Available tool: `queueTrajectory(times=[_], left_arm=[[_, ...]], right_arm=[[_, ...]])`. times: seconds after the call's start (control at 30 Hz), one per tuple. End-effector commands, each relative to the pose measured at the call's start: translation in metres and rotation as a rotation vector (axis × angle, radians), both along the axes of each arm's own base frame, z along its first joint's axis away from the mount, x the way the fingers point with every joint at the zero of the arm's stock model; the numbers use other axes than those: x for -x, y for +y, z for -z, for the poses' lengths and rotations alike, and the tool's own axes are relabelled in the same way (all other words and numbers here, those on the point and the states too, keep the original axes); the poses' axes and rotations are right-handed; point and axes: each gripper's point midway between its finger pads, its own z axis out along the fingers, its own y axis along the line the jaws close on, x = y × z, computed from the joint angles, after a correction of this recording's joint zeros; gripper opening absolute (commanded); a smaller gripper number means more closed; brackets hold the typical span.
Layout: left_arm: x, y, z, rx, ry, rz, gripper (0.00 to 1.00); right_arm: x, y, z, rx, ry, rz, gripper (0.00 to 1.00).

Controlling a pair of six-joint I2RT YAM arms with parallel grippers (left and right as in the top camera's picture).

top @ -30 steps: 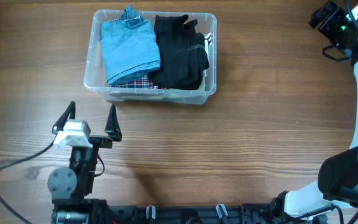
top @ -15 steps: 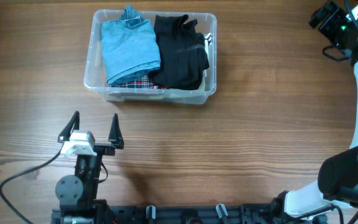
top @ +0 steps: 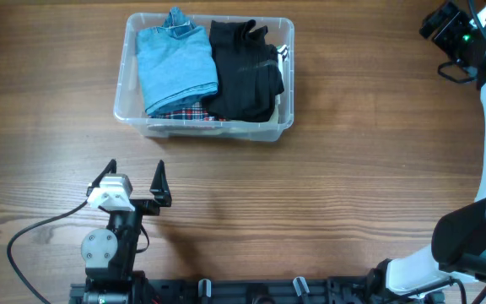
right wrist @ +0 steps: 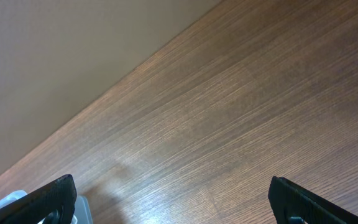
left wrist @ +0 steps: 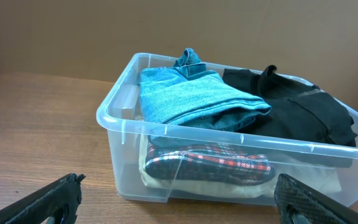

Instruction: Pack container

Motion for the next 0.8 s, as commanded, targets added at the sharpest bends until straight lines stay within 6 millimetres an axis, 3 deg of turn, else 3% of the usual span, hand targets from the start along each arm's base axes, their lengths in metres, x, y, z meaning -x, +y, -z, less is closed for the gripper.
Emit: queueTrajectory(times=[0.0,0.77], left_arm=[[0.0005,-0.0002,0.0010,0.021,0.001,0.003,1.00],[0.0005,-0.0001,0.0009,0.021,0.000,0.002,1.00]], right_arm=[[-0.0030,-0.0007,-0.0007,-0.002,-0.003,0.013,1.00],[-0.0012,0.0001,-0.0064,0.001,-0.015,0.012,1.00]])
